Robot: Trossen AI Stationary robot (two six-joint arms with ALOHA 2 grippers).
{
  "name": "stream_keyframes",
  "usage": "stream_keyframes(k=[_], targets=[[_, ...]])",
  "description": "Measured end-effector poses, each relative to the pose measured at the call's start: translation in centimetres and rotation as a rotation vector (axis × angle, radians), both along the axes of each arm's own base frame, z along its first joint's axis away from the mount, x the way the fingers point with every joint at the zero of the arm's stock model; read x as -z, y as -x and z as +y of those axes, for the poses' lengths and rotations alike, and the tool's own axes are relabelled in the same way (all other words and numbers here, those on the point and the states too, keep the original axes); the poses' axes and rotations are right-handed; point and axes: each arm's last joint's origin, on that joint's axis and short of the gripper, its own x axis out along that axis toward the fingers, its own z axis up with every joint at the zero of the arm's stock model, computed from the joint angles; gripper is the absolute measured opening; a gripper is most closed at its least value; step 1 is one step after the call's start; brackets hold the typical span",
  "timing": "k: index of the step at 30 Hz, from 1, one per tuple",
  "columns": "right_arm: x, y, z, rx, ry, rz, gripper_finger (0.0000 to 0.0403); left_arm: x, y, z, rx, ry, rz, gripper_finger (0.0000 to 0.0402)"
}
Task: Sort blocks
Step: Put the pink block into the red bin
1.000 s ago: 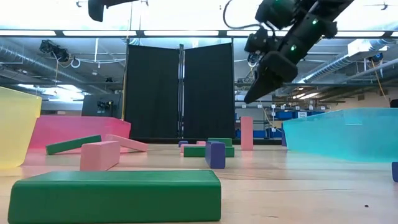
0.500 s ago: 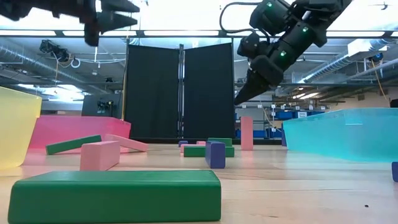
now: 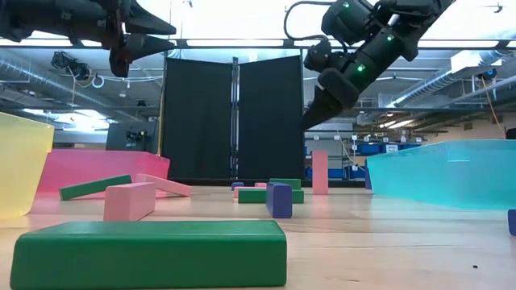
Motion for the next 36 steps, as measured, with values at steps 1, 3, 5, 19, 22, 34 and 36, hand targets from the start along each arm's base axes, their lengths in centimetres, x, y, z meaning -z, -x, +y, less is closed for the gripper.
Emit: stream_keyframes(k=[1, 3, 5, 19, 22, 34, 36], targets=[[0.0, 0.0, 0.0, 0.001, -0.001, -0.001, 0.0309, 0.0, 0.1, 0.2, 0.007, 0.001, -0.001, 0.0161], [0.0, 0.0, 0.0, 0.004, -0.006, 0.0, 0.0309, 0.0, 0.3, 0.5, 0.01, 0.0, 0.006, 0.0161], [0.0, 0.0, 0.0, 0.013, -0.016, 0.0, 0.0309, -0.1, 0.5, 0.8, 0.009, -0.001, 0.008, 0.0161], [0.1, -0.1, 0.8, 0.01, -0.038, -0.005, 0.0309, 0.2, 0.8, 1.6, 0.024, 0.0, 0.043, 0.0161], [0.2, 0.1, 0.8, 0.012, -0.04, 0.017, 0.0309, 0.2, 0.8, 1.6, 0.024, 0.0, 0.043, 0.0161], [0.9, 0.9, 0.2, 0.028, -0.036, 0.121, 0.0309, 0.2, 0.7, 1.6, 0.024, 0.01, 0.04, 0.0161], [0.9, 0.9, 0.1, 0.031, -0.037, 0.123, 0.0307, 0.2, 0.7, 1.6, 0.024, 0.01, 0.04, 0.0161]])
